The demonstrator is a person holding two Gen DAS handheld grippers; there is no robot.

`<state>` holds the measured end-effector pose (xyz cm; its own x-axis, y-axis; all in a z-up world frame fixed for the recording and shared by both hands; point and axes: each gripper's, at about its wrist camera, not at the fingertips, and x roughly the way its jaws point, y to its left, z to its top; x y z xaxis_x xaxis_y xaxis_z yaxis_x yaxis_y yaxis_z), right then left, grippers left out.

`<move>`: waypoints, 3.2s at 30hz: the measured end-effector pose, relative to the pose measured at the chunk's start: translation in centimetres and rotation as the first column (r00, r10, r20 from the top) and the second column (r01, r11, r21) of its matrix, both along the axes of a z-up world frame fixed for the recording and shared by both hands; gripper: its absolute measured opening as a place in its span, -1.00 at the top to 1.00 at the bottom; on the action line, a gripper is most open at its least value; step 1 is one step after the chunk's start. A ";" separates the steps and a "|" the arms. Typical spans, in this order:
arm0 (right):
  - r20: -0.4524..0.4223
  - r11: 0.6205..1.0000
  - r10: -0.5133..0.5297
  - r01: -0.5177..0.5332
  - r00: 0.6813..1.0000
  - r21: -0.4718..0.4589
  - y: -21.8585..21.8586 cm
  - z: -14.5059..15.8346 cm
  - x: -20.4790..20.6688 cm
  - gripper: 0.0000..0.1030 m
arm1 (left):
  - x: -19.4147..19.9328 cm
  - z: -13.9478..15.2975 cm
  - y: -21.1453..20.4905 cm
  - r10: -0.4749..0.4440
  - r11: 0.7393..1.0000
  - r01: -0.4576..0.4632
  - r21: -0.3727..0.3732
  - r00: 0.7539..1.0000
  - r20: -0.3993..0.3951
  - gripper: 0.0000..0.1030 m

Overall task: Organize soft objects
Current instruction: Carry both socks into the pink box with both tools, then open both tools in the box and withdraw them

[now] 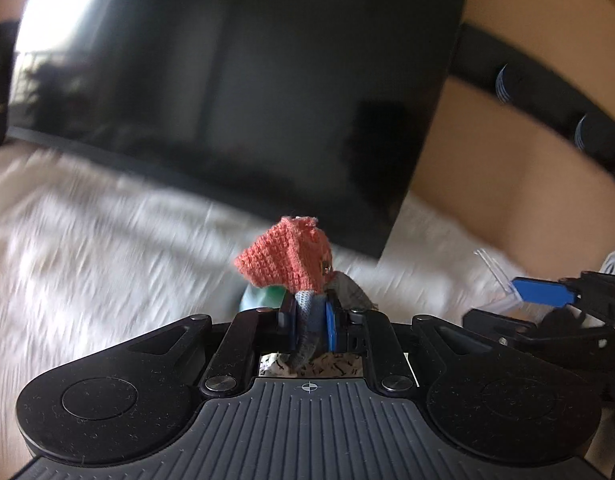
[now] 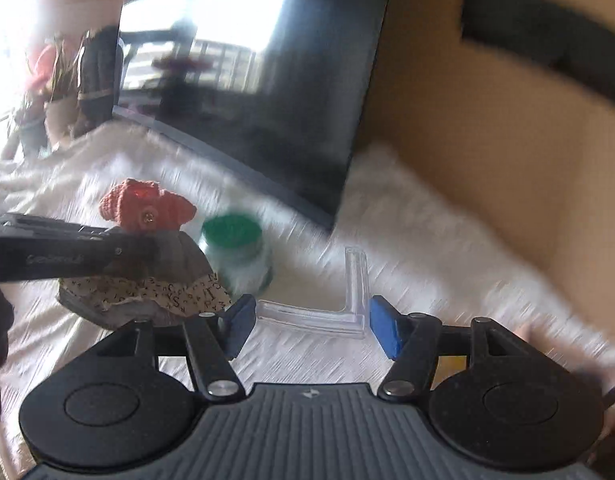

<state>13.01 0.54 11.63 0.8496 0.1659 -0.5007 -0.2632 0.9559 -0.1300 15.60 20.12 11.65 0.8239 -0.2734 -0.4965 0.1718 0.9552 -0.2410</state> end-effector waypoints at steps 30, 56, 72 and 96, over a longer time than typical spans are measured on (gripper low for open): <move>0.113 0.858 -0.514 0.512 0.850 0.048 -22.4 -2.5 -10.7 -0.22 | 8.0 2.3 -29.4 -0.640 0.767 0.608 -0.208 0.748 -0.174 0.69; 0.000 0.878 -0.471 0.468 0.882 0.099 -22.4 -4.7 -6.2 -0.65 | 10.4 -0.1 -30.1 -0.657 0.754 0.617 -0.225 0.712 -0.249 0.60; -0.159 0.847 -0.498 0.517 0.853 0.124 -23.6 -6.2 -0.8 -0.74 | 6.3 -0.5 -24.6 -0.573 0.818 0.568 -0.092 0.792 -0.209 0.60; -0.274 0.931 -0.353 0.366 0.895 -0.005 -16.5 -10.8 -9.8 -0.97 | -9.7 -10.6 -14.2 -0.190 0.954 0.229 0.195 0.961 -0.201 0.49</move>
